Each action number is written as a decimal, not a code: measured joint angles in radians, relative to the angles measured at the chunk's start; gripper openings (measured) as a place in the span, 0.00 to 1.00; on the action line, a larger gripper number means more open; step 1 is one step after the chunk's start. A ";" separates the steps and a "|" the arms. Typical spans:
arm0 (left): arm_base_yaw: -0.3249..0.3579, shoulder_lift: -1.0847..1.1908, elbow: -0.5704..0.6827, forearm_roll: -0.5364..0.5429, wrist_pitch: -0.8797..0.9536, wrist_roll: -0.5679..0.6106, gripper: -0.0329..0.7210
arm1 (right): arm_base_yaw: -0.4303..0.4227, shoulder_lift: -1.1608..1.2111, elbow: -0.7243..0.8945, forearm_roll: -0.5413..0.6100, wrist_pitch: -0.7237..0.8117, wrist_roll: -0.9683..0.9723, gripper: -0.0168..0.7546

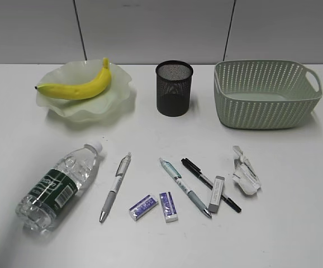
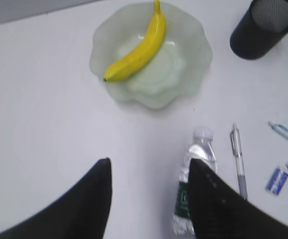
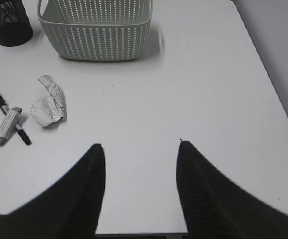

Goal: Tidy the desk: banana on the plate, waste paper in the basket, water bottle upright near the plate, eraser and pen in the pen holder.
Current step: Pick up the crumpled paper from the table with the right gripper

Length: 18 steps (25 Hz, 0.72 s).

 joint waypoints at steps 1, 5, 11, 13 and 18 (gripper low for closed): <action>0.000 -0.064 0.070 -0.002 0.001 -0.015 0.53 | 0.000 0.000 0.000 0.000 0.000 0.000 0.52; 0.000 -0.318 0.342 -0.003 -0.034 -0.051 0.53 | 0.000 0.000 0.000 0.000 0.000 0.000 0.52; -0.001 -0.727 0.663 0.000 -0.063 -0.062 0.53 | 0.000 0.000 0.000 0.000 0.000 0.000 0.52; -0.001 -0.878 0.751 0.006 -0.067 -0.062 0.53 | 0.000 0.000 0.000 0.000 0.000 0.000 0.52; -0.001 -1.167 0.908 0.012 -0.069 -0.068 0.53 | 0.000 0.000 0.000 0.000 0.000 0.000 0.52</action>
